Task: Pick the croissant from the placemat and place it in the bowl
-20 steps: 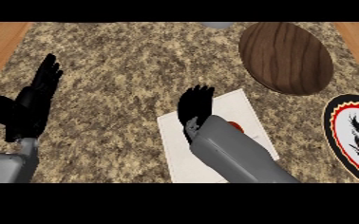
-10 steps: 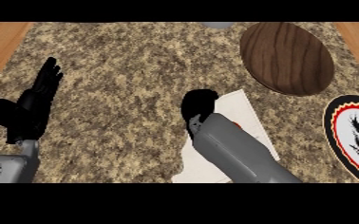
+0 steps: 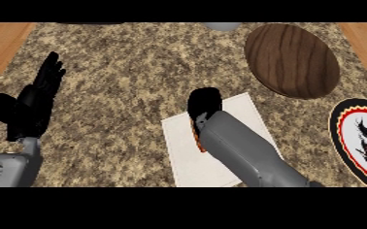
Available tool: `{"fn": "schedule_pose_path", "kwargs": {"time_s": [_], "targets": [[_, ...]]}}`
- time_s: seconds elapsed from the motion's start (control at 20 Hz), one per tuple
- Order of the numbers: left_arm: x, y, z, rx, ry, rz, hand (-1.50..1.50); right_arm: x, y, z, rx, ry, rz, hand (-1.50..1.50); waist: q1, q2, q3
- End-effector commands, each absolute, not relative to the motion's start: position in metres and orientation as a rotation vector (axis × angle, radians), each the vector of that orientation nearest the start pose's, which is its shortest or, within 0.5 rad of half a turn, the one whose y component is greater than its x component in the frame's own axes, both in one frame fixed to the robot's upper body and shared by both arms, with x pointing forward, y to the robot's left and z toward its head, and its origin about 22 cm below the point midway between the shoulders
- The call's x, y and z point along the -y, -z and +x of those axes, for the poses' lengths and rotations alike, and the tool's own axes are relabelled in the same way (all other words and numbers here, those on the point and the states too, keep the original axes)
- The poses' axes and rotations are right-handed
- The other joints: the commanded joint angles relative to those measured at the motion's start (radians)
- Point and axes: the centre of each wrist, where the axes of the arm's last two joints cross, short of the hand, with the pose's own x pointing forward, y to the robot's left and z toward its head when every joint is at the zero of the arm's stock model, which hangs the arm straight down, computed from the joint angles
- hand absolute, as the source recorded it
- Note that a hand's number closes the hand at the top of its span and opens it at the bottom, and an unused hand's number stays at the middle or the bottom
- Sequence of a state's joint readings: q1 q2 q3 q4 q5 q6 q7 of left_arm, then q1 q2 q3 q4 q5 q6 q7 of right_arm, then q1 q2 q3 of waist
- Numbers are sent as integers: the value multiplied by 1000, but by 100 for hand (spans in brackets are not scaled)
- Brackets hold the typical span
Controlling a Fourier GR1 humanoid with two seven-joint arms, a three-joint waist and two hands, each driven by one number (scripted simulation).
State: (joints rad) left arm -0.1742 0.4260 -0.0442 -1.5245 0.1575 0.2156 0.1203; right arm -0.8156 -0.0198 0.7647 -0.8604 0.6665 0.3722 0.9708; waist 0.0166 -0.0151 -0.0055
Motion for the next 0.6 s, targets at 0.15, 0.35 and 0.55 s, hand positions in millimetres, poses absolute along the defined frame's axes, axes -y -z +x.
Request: {"fn": "schedule_pose_path", "kwargs": {"time_s": [0.15, 0.35, 0.55], "targets": [[-313, -49, 279, 1567, 89, 326, 0, 22, -3, 325, 614, -1483, -1057, 150, -4, 17, 5], [-315, -67, 276, 1560, 96, 296, 0, 29, -33, 357, 717, -1382, -1146, 150, 2, 17, 6], [-298, -70, 286, 1582, 90, 308, 0, 51, -68, 391, 831, -1052, -1005, 150, 8, 27, 8]]}}
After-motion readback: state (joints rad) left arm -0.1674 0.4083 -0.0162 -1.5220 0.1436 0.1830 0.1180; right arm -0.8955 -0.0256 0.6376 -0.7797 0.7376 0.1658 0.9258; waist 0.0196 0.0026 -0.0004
